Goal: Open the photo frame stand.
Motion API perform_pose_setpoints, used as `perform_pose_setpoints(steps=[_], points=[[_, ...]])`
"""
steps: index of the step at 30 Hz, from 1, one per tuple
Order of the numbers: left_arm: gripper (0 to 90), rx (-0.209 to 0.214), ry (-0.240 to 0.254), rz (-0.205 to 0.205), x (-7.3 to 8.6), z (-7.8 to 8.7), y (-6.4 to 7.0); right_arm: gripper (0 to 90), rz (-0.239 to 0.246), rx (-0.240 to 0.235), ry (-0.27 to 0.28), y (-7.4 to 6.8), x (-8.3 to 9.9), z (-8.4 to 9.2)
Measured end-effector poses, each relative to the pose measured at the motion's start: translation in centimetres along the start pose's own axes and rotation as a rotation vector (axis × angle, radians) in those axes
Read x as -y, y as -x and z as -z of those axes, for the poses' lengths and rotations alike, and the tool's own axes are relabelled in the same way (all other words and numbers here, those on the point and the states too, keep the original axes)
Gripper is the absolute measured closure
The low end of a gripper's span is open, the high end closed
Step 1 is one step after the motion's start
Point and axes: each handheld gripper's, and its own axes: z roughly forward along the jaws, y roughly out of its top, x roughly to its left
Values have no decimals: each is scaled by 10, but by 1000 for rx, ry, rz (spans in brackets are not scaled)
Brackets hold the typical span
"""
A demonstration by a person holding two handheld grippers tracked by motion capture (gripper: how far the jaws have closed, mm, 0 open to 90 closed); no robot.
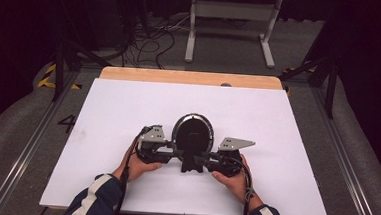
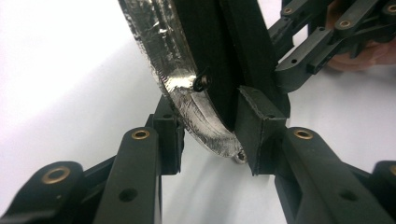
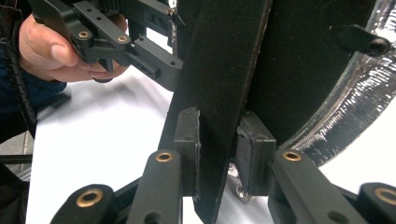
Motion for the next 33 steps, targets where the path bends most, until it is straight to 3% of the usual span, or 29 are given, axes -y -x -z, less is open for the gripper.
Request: perform_pose_setpoints(steps=[5,17,22,25,33], points=[[674,-81,22,-55,-1,2,6,762,16,-1,0,-4,-2,2],[666,-144,24,-103,-3,1,8,754,20,-21,-2,-7,-2,5],[706,-210,15,-109,-2,1,6,749,46,-18,-35,-11,-2,5],[697,-213,11,-110,1,-1,5,758,74,-6,-60,-15,-1,1],[689,-232,6,-140,0,-3,6,755,80,-3,-69,-18,-1,0]])
